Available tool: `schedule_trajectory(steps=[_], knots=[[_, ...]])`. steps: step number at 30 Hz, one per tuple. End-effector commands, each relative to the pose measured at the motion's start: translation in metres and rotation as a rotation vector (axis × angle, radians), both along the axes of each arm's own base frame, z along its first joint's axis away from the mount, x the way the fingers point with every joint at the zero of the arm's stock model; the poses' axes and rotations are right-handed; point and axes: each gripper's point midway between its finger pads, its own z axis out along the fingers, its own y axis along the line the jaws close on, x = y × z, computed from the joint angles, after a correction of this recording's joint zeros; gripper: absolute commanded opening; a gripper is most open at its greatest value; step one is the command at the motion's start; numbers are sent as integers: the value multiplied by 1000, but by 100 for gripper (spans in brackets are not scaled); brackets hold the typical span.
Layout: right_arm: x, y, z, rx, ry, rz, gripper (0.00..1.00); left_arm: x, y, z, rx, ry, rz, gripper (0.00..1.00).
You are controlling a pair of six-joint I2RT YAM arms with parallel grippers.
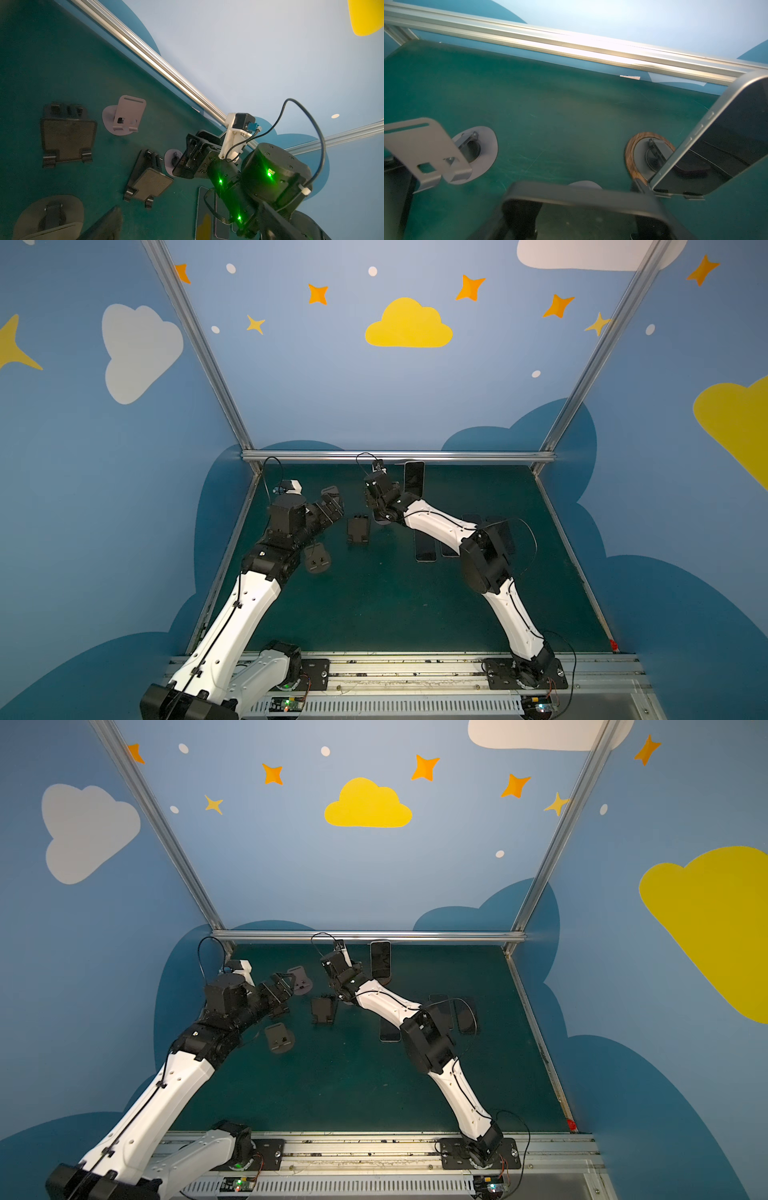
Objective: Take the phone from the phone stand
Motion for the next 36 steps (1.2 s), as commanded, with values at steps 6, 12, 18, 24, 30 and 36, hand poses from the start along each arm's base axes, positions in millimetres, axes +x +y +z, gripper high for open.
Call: schedule_trajectory(steps=[6, 12, 18, 24, 30, 36], knots=[[-2, 0, 55, 68, -100, -2, 64, 1, -1, 0, -9, -9, -9, 100], [-5, 0, 64, 68, -117, 7, 64, 2, -3, -1, -13, -8, -16, 100], [-10, -5, 74, 77, -134, 9, 64, 2, -4, -2, -15, -6, -24, 100], [-16, -13, 82, 89, -146, 5, 63, 3, -6, -4, -17, 1, -31, 100], [-27, -27, 91, 88, -158, -4, 62, 5, -14, -7, -32, 6, -68, 100], [-40, -47, 97, 70, -170, -20, 62, 8, -25, -16, -73, 40, -107, 100]])
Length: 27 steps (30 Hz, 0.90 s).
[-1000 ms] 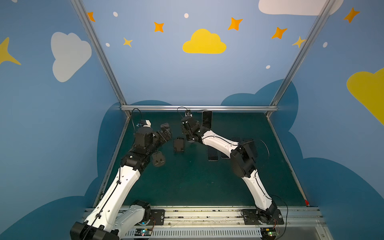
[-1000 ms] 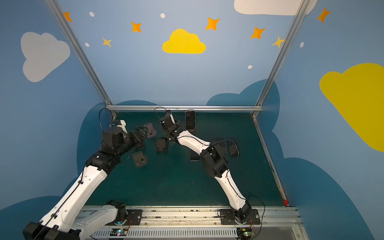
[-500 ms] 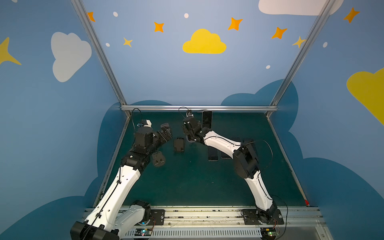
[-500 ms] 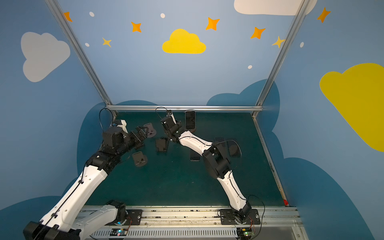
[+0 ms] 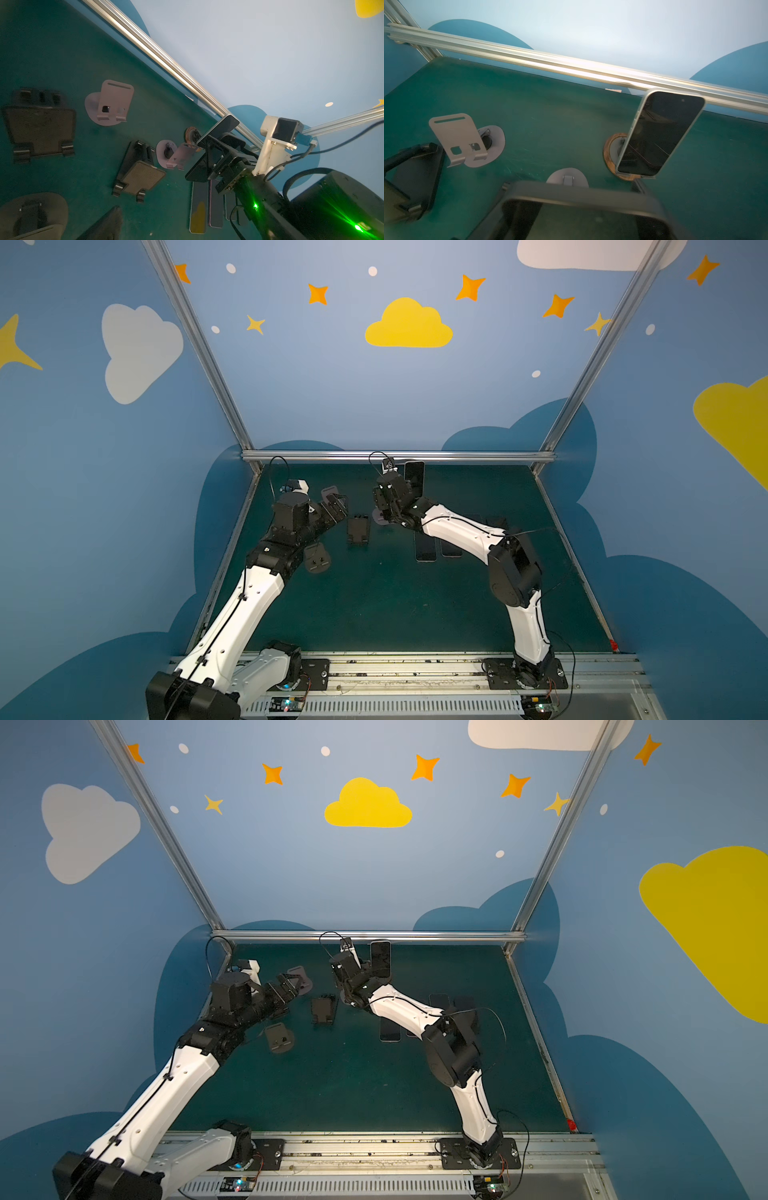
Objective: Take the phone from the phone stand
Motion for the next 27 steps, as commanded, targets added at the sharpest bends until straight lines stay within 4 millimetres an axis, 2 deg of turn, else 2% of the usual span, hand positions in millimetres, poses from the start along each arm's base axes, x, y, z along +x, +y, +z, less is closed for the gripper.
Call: schedule_trajectory(steps=[1, 8, 14, 27], knots=[[-6, -10, 43, 57, -84, -27, 62, 2, -6, -4, -28, 8, -24, 100], [-30, -46, 45, 47, -84, -56, 61, -1, -17, -6, -38, 18, -66, 100], [-61, -87, 34, 24, -59, -97, 60, -2, -20, -4, -39, 15, -77, 100], [-126, -170, -11, -23, 71, -175, 59, 1, -22, -13, -25, 38, -80, 100]])
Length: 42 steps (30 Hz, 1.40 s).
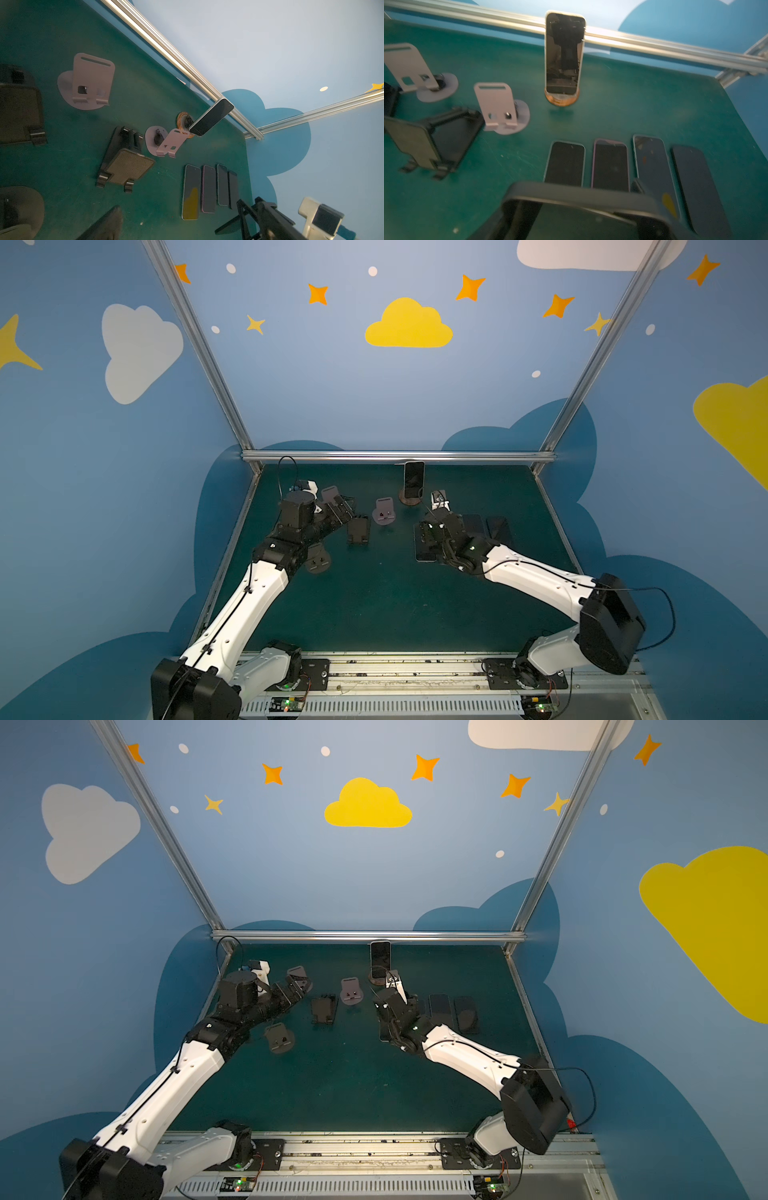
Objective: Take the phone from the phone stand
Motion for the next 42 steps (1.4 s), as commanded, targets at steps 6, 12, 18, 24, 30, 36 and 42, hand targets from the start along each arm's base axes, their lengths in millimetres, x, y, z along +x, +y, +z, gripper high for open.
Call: schedule_trajectory(steps=[6, 12, 18, 24, 30, 36, 42], knots=[[-38, -52, -17, 50, 77, -90, 59, 1, -13, -8, -8, 15, -51, 100], [-63, -71, -49, 91, 204, -92, 59, -7, -60, -3, -101, -7, -259, 100], [-80, -77, -79, 114, 314, -62, 58, -17, -84, -9, -96, 22, -345, 100], [-86, -76, -101, 115, 385, -72, 58, -20, -89, -13, -76, 32, -358, 100], [-89, -67, -112, 134, 443, -45, 57, -22, -94, -17, -73, 47, -376, 100], [-98, -67, -128, 124, 547, -83, 57, -21, -93, -17, -64, 42, -368, 100], [-106, -61, -139, 162, 616, -99, 56, -21, -98, -22, -82, 69, -380, 100]])
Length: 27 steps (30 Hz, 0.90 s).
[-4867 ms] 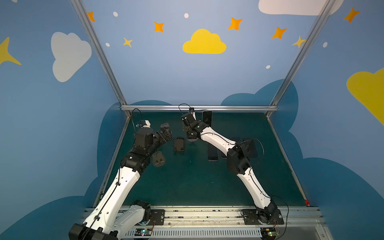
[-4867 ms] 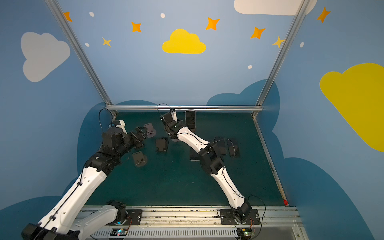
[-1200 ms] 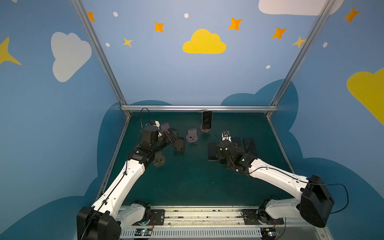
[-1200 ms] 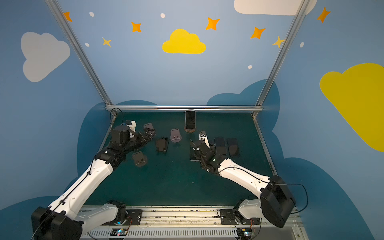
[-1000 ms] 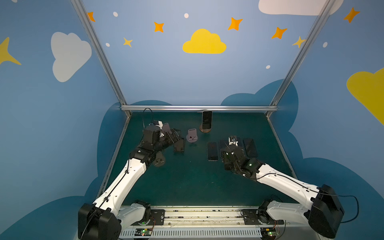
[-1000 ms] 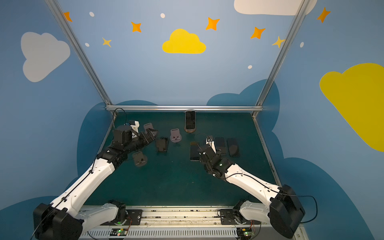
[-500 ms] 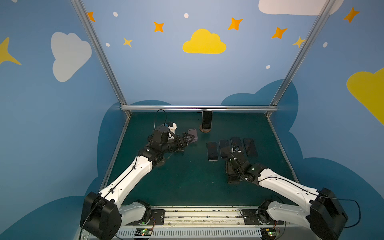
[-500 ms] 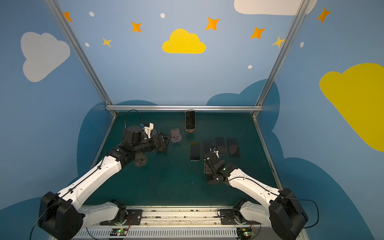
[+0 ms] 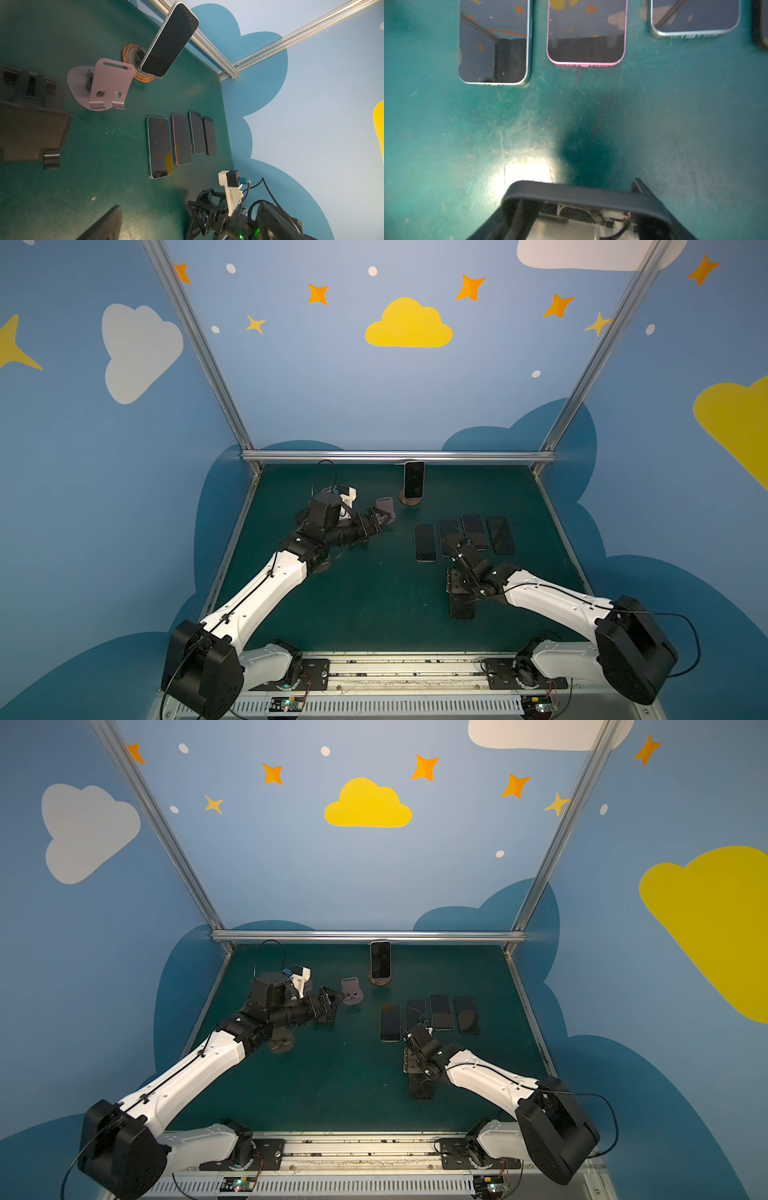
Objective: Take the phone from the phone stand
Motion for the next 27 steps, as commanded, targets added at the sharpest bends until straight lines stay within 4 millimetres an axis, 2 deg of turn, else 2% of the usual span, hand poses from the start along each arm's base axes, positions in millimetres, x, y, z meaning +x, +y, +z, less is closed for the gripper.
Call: schedule_trajectory(steps=[1, 6, 8, 15, 19, 27], knots=[[-1, 8, 1, 42, 38, -22, 56, 2, -5, 2, -5, 2, -18, 100], [-9, 14, -8, 52, 95, 8, 57, 1, -5, 2, 6, 2, -21, 100], [-6, 20, -5, 58, 105, 24, 57, 1, -4, 3, 10, -6, -16, 100], [-5, 30, -19, 71, 129, 62, 60, 1, -2, 2, 38, -21, -8, 100], [-5, 19, -29, 8, 157, 21, 61, 2, -2, -2, 47, -14, -7, 100], [-6, 13, -48, -47, 189, -12, 62, 3, -1, -7, 77, -14, -2, 100]])
